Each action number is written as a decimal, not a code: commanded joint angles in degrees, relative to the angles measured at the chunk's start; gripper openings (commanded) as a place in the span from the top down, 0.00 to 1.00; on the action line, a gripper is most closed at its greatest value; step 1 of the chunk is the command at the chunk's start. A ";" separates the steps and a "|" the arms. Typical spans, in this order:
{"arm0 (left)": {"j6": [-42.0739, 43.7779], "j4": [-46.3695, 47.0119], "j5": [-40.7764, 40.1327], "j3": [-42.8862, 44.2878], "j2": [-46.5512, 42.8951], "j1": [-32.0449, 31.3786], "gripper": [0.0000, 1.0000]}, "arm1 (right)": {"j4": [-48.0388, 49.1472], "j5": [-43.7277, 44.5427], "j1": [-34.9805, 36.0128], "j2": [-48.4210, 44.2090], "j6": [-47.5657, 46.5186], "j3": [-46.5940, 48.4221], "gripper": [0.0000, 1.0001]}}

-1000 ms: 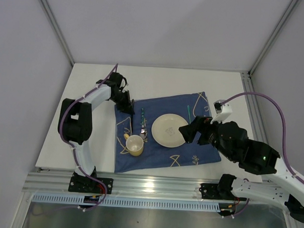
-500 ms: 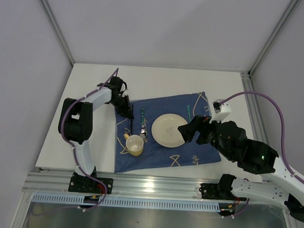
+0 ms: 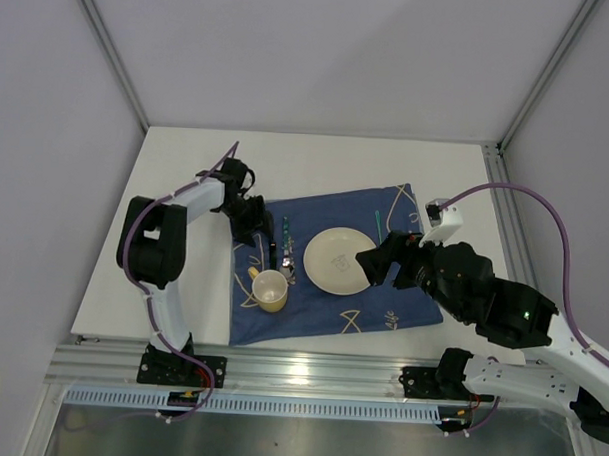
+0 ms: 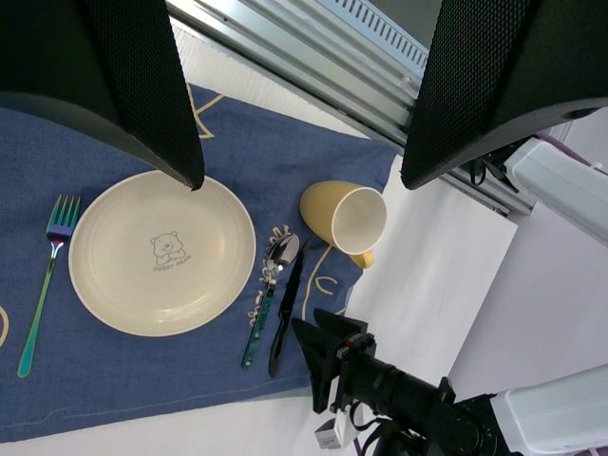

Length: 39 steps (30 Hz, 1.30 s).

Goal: Set the dinner table for one person
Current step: Place the knife on the napkin.

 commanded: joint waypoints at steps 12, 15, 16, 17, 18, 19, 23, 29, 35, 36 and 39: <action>0.03 2.13 -10.83 2.58 -7.54 1.44 0.42 | -0.05 1.69 0.65 -1.51 -0.81 1.07 0.11; 0.56 -1.12 -15.76 4.43 -5.17 1.44 0.42 | -0.66 2.04 0.74 -2.22 -0.19 1.16 0.11; 0.65 -2.43 -16.64 4.78 -4.47 1.35 0.43 | -0.92 2.21 0.65 -2.48 -0.19 1.07 0.11; 0.48 -3.23 -17.61 4.96 -3.94 1.35 0.43 | -1.10 2.39 0.74 -2.66 -0.10 1.16 0.11; -0.13 -4.98 -19.62 6.18 -2.89 1.35 0.43 | -1.19 2.39 0.83 -2.74 -0.02 1.25 0.11; -0.31 -5.86 -21.99 6.63 -2.35 1.35 0.44 | -1.19 2.48 0.83 -2.74 0.07 1.34 0.11; 0.21 -9.47 -25.61 10.49 -0.24 1.26 0.44 | -0.93 2.48 1.00 -2.48 -0.01 1.60 0.11; 1.35 -15.27 -31.15 15.50 4.59 0.65 0.45 | -0.31 2.39 1.18 -1.87 -0.10 1.95 0.11; 1.62 -21.25 -33.17 22.26 10.03 0.47 0.45 | -0.13 2.65 1.27 -1.08 -0.45 2.83 0.11; 1.71 -22.65 -33.09 22.97 10.65 0.56 0.45 | -0.05 2.83 1.36 -0.90 -0.54 3.00 0.11; 2.23 -26.33 -32.56 27.01 13.64 0.47 0.45 | -0.05 3.01 1.36 -0.72 -0.63 3.36 0.11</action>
